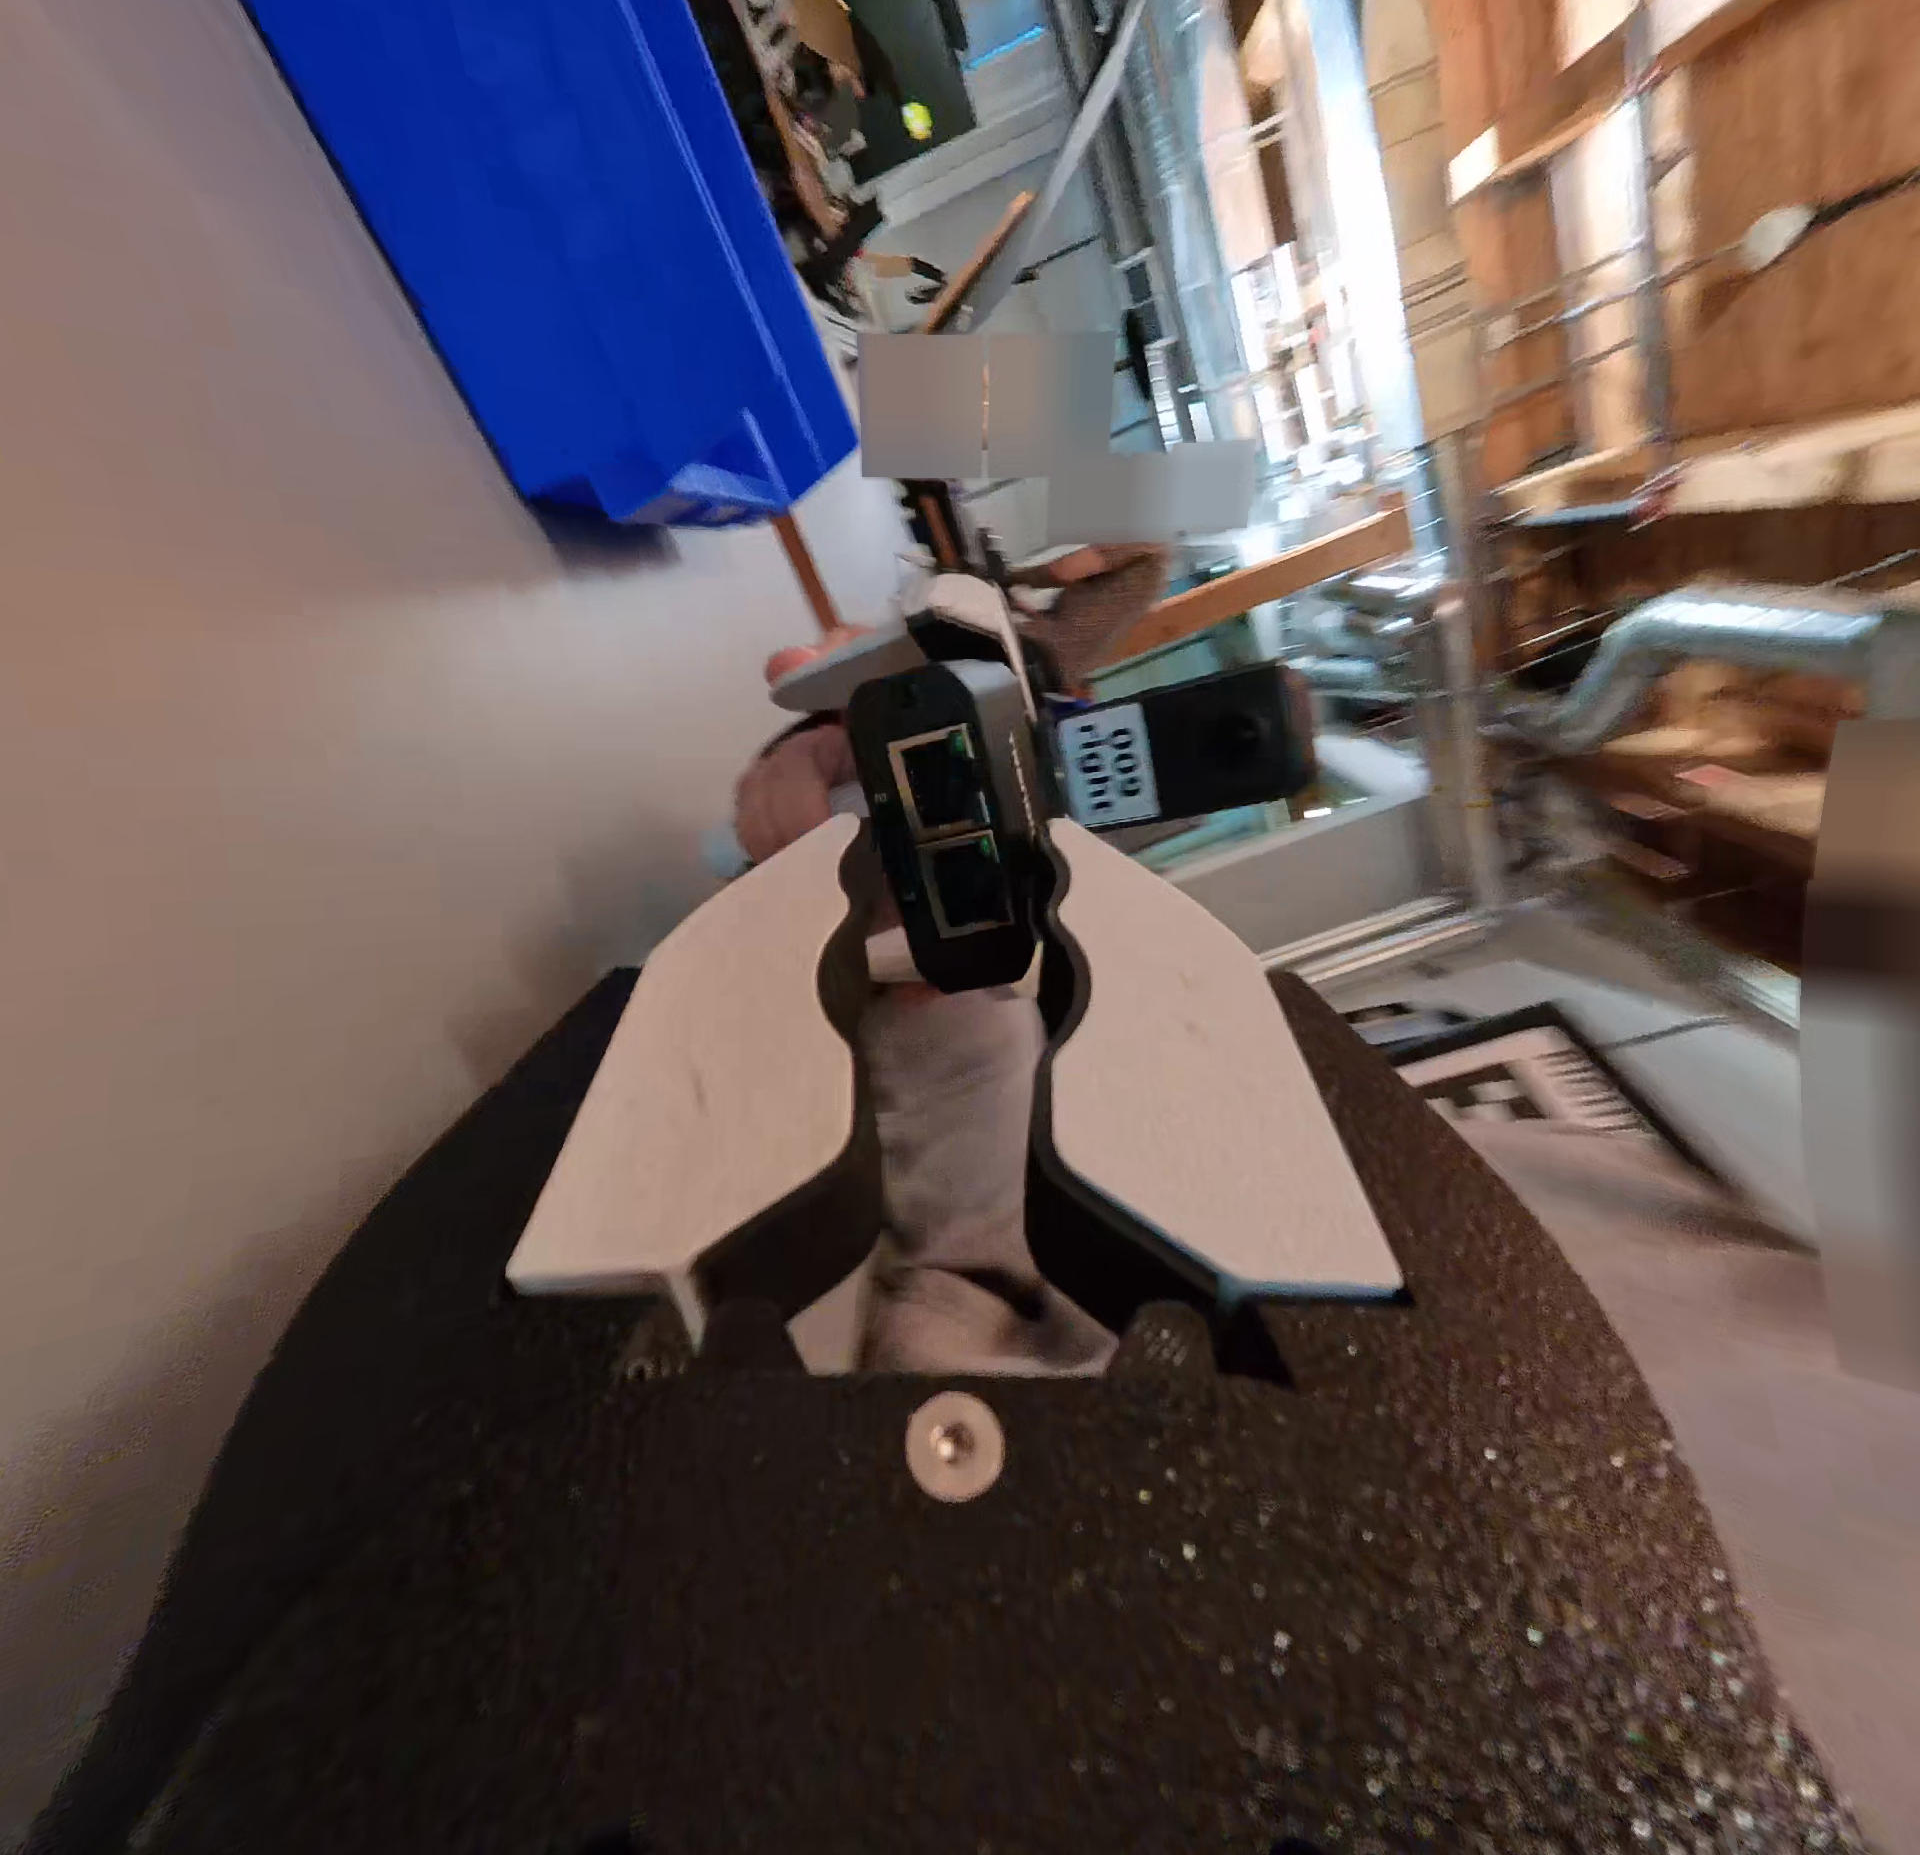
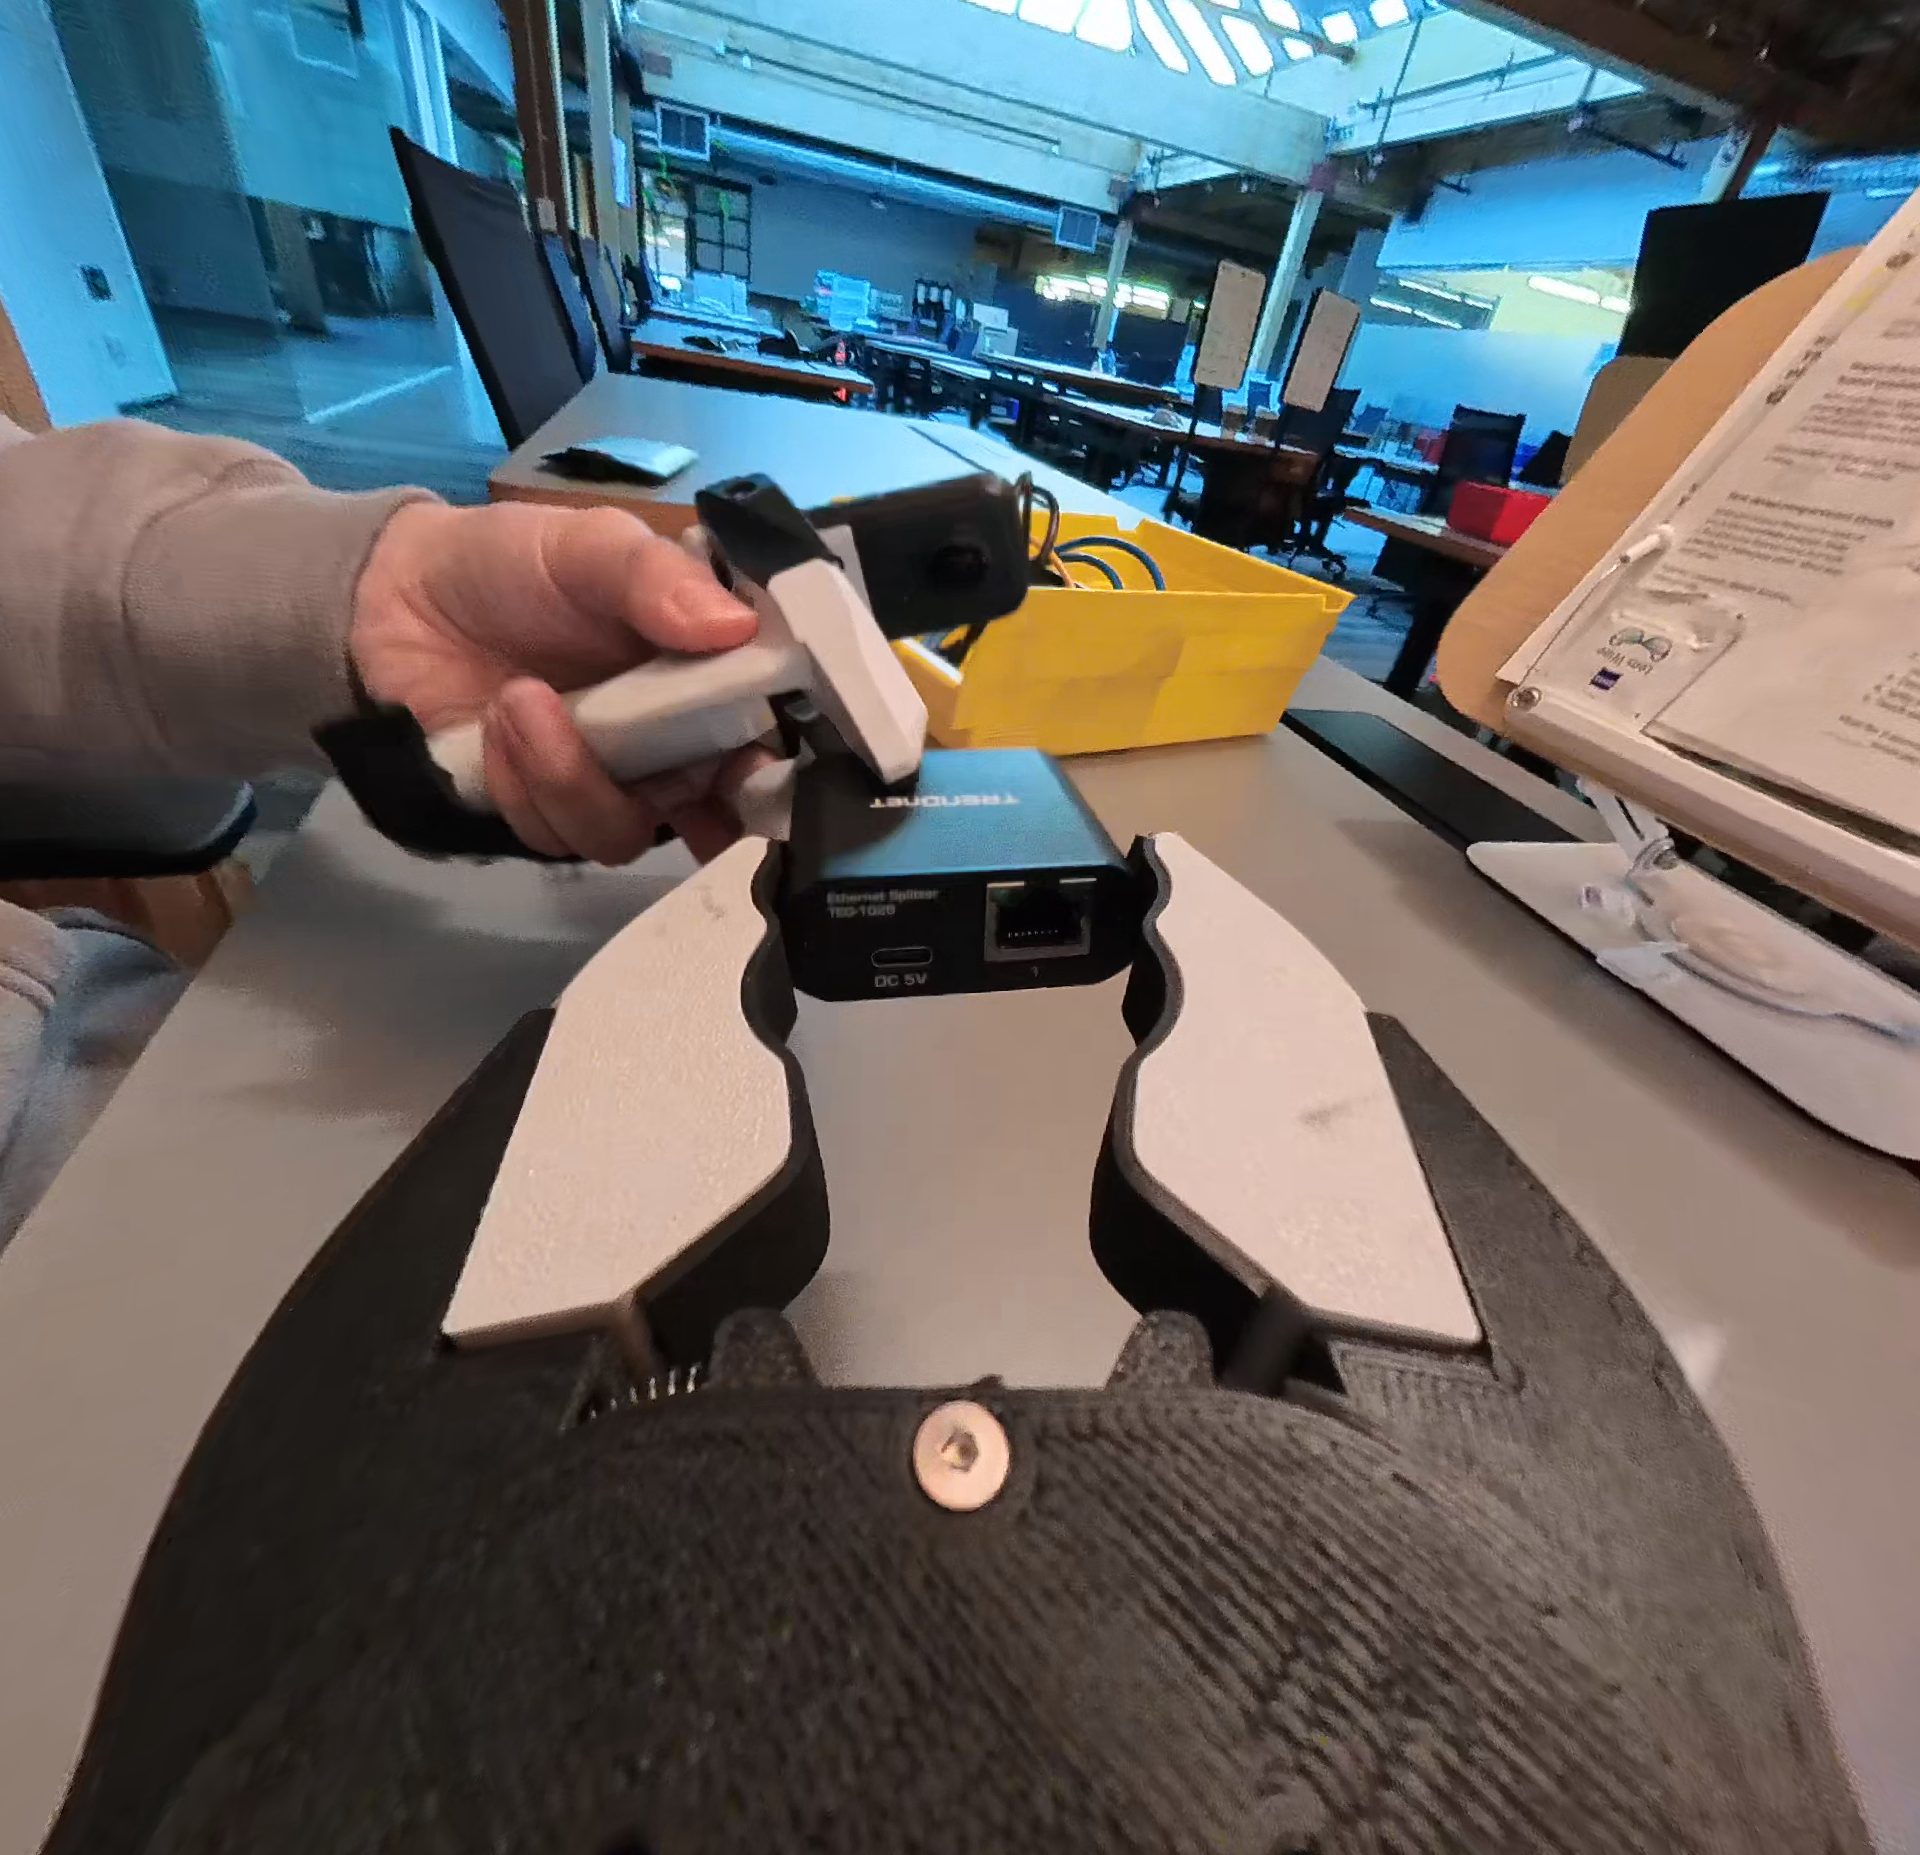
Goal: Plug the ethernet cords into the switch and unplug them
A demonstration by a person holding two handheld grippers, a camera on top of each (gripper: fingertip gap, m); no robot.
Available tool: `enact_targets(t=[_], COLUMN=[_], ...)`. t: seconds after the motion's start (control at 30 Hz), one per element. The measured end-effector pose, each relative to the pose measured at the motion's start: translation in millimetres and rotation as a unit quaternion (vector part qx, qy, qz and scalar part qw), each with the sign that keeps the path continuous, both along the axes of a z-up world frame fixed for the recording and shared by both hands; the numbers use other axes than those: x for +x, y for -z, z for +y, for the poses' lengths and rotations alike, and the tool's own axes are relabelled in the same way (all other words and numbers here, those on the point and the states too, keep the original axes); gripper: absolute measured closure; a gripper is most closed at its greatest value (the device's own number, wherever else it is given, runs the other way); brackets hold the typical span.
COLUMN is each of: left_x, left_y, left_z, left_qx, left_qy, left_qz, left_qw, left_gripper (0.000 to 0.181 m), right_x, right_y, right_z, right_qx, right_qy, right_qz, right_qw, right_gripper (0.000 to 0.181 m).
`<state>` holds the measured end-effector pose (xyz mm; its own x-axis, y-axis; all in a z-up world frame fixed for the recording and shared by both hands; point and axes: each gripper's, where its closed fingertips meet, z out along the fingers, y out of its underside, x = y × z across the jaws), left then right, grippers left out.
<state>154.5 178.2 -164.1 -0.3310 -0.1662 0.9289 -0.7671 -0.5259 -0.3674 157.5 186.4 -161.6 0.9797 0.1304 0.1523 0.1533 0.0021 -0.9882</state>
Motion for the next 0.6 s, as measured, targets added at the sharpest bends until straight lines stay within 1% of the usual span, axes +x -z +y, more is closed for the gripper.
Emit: enact_targets(t=[0.07,0.1,0.13,0.2,0.23,0.3,0.33,0.37,0.43,0.47,0.5,0.53,0.6], left_x=[1.2,0.0,-3.5,-11.3,-13.9,-16.1,-16.7,-18.6,-28.9,-37.0,-44.0,-46.9,-40.4], left_y=[2.0,-1.0,-6.6,-16.1,-18.2,-18.6,-18.3,-17.8,-13.7,-8.6,-1.0,7.4,23.1], left_z=[9.2,15.0,20.6,37.6,51.8,95.7,126.1,161.5,241.8,279.6,308.5,327.2,341.5], left_qx=[0.087,0.125,0.158,0.229,0.278,0.392,0.449,0.502,0.594,0.627,0.642,0.639,0.610], left_qy=[-0.029,-0.040,-0.043,-0.050,-0.060,-0.103,-0.136,-0.174,-0.253,-0.280,-0.291,-0.292,-0.275], left_qz=[-0.042,-0.063,-0.085,-0.117,-0.127,-0.123,-0.105,-0.079,-0.004,0.039,0.080,0.110,0.135], left_qw=[0.995,0.989,0.983,0.965,0.950,0.906,0.877,0.844,0.764,0.726,0.705,0.703,0.730], left_gripper=[0.145,0.135,0.130,0.126,0.125,0.127,0.128,0.129,0.132,0.132,0.130,0.128,0.124], right_x=[4.2,8.5,12.1,21.5,25.1,30.8,31.5,30.6,29.6,28.3,26.9,25.3,22.1], right_y=[0.5,-0.8,-1.9,-4.3,-4.8,-8.0,-9.7,-11.3,-11.9,-10.8,-10.5,-11.2,-13.1], right_z=[-4.5,-9.0,-14.4,-25.7,-31.0,-39.4,-42.5,-44.5,-46.0,-46.0,-45.7,-45.4,-45.0], right_qx=[0.007,0.016,0.021,0.031,0.032,0.037,0.041,0.044,0.043,0.037,0.034,0.034,0.038], right_qy=[0.002,0.007,0.006,0.017,0.020,0.030,0.029,0.024,0.023,0.021,0.018,0.014,0.003], right_qz=[0.023,0.035,0.049,0.063,0.065,0.067,0.069,0.073,0.074,0.071,0.070,0.069,0.074], right_qw=[1.000,0.999,0.999,0.997,0.997,0.997,0.996,0.996,0.996,0.997,0.997,0.997,0.997], right_gripper=[0.119,0.119,0.119,0.119,0.119,0.119,0.119,0.119,0.119,0.119,0.119,0.119,0.119])
